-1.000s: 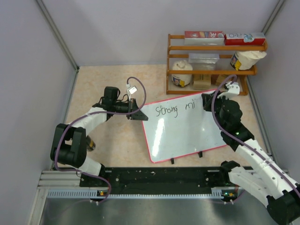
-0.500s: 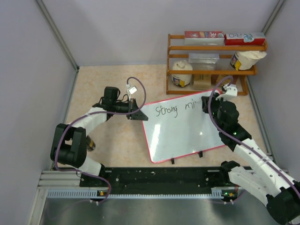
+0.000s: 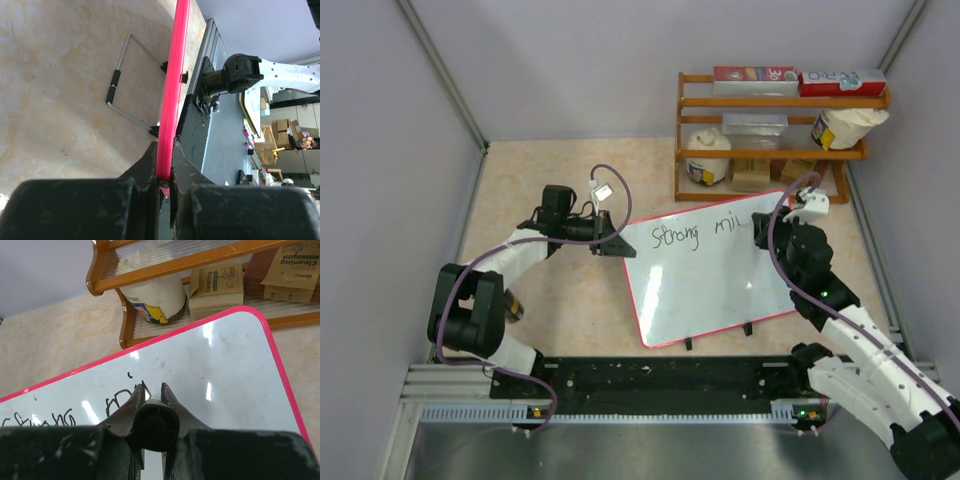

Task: Write a sentence on the whiteboard

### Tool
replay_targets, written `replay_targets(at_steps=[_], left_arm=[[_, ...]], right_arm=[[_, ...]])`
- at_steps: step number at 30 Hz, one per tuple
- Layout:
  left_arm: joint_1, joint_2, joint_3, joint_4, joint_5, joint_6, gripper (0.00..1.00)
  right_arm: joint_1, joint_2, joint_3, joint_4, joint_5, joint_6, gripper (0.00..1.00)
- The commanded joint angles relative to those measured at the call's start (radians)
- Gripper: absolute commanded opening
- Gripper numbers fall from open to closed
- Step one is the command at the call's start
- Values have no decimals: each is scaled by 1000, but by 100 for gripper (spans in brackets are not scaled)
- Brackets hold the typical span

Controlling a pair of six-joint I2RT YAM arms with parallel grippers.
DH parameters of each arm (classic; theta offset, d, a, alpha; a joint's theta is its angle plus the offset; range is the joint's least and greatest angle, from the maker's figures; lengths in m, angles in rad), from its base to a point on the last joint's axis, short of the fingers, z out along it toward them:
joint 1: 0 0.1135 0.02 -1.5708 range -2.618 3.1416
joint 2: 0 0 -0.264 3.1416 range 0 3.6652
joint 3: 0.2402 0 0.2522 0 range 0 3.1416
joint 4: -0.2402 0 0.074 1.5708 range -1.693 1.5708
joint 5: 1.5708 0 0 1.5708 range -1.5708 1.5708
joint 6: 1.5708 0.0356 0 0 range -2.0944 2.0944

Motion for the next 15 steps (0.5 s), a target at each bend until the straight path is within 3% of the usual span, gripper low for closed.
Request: replay_targets(at_steps=[1, 15], left_arm=[[-47, 18, -39, -27, -157, 143, 0], [-53, 16, -37, -30, -161, 143, 0]], right_arm=[[-13, -15, -24, -62, -18, -10, 0], [-13, 3, 1, -45, -5, -20, 0]])
